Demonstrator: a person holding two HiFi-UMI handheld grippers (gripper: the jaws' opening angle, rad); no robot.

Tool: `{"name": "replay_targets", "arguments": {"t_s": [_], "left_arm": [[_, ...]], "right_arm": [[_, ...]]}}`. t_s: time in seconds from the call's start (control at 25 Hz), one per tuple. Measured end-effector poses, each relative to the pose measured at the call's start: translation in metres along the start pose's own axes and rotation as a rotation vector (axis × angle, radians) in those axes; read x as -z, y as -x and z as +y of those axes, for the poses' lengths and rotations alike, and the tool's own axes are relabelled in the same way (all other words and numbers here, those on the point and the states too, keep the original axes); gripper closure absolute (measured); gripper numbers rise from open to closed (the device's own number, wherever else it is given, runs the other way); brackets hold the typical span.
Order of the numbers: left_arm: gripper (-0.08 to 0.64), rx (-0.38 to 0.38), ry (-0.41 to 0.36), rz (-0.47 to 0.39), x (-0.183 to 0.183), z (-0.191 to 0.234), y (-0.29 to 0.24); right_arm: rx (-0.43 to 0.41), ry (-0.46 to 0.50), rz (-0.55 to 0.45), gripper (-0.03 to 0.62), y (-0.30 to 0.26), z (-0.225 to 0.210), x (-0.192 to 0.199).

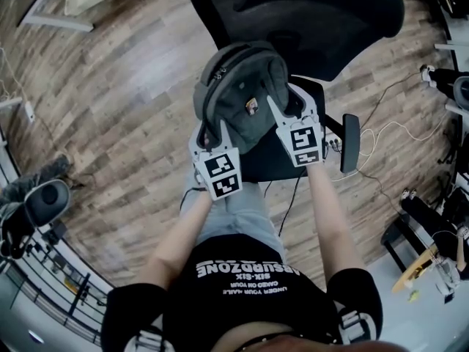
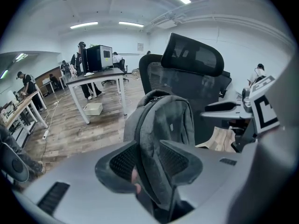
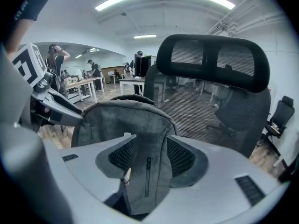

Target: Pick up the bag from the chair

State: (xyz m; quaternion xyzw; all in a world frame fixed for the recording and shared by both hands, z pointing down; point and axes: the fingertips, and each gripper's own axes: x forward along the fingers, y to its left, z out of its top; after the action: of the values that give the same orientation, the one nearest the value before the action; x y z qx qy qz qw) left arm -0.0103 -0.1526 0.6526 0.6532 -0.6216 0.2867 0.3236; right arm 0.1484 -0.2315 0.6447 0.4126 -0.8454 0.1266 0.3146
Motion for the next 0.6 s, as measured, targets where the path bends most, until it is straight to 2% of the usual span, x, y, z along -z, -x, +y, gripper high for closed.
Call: {"name": "replay_targets", "arguments": {"t_s": [0.24, 0.6], "left_arm": [[0.417, 0.002, -0.004, 0.028, 0.004, 0.007, -0.008], [0.419, 0.003, -0.054, 0.047, 0.008, 0.011, -0.016]], "right_arm": [[-0.008, 0.024, 0.038, 0.385, -0.020, -0.011, 0.016], [-0.024, 0.082, 0.108, 0.385, -0.045, -0.034, 0.035]]}}
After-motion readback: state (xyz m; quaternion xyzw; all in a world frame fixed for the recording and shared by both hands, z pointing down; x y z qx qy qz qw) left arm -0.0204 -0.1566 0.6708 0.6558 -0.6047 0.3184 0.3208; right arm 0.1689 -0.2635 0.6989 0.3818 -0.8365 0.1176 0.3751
